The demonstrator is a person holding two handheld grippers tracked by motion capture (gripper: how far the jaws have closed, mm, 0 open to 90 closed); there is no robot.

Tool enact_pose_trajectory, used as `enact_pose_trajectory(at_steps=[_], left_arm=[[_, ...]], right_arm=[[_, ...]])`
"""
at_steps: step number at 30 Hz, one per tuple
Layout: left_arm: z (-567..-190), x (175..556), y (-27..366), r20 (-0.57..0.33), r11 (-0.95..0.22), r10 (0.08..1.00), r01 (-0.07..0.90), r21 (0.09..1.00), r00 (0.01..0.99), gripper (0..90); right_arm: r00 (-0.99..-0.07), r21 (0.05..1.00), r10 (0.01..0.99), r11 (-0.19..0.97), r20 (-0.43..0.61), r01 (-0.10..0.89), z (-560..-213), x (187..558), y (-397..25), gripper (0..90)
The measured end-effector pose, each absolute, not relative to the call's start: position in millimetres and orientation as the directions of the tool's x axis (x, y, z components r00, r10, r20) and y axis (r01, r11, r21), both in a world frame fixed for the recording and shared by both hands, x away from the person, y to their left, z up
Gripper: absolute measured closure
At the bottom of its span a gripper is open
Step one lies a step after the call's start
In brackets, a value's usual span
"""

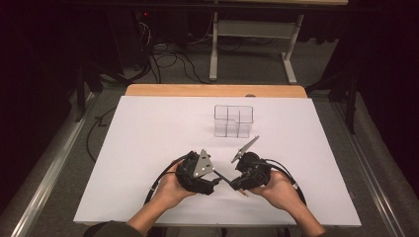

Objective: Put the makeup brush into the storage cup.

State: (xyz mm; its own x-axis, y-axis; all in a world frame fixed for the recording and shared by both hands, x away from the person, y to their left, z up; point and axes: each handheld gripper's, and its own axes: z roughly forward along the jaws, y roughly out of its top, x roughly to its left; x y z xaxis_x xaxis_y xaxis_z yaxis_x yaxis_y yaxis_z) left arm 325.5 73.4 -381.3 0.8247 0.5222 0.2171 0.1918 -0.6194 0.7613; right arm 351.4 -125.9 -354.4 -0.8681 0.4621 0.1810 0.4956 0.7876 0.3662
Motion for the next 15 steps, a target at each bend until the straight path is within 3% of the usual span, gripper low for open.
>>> enact_pose_trajectory(at_steps=[15], left_arm=[[-381.9, 324.3, 72.8, 0.224, -0.630, 0.515, 0.188, 0.753, 0.828, 25.5]], right_arm=[[-0.867, 0.358, 0.461, 0.790, 0.188, 0.497, -352.6, 352.3, -124.1, 85.3]])
